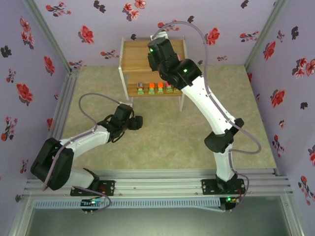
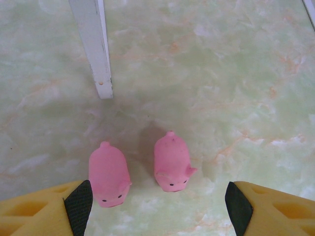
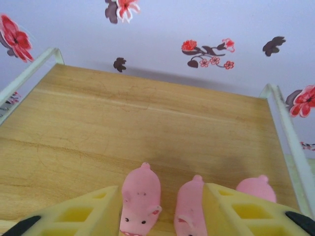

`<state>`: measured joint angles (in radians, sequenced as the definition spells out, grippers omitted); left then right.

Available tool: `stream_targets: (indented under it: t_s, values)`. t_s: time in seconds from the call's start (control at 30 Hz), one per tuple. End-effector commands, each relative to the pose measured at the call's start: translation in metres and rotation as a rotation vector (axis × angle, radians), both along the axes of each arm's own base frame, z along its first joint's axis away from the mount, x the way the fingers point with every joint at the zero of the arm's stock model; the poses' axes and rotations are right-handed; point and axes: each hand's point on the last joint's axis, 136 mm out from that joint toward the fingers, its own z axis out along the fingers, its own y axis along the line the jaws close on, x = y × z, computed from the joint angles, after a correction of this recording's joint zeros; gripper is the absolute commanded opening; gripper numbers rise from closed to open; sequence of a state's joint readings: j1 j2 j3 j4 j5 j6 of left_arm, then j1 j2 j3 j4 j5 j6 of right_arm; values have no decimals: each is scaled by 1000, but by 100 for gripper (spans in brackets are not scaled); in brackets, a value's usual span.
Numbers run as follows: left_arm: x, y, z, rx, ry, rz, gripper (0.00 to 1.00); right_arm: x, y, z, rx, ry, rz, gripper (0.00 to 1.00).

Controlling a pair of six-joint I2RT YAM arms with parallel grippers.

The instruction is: Place and organize the plastic toys onto the shelf

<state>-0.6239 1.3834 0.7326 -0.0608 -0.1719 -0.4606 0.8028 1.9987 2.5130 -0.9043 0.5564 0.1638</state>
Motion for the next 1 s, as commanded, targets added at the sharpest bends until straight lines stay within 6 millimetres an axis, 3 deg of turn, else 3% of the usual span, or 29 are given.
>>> stream_targets:
  t_s: [0.0,0.23,0.4,0.5,0.73,0.97]
  values:
    - [4,-5,15,-4,-37,-19,76,-11,-17,37,69,-78,-9,31]
    - [4,-1,15,9,-46,-9,76,-41,-50,43,104,-98,-27,37]
    - [3,5,22,22,-75,14,76,-72,-84,22,109,-81,-42,43]
    - [2,9,23,31,-82,29,76,-89,-101,-1,98,-54,-51,47]
    - [-5,15,17,54,-80,78,76,-117,-126,-85,43,63,-59,54]
    - [-13,21,9,108,-71,134,76,-126,-118,-168,31,205,-10,56]
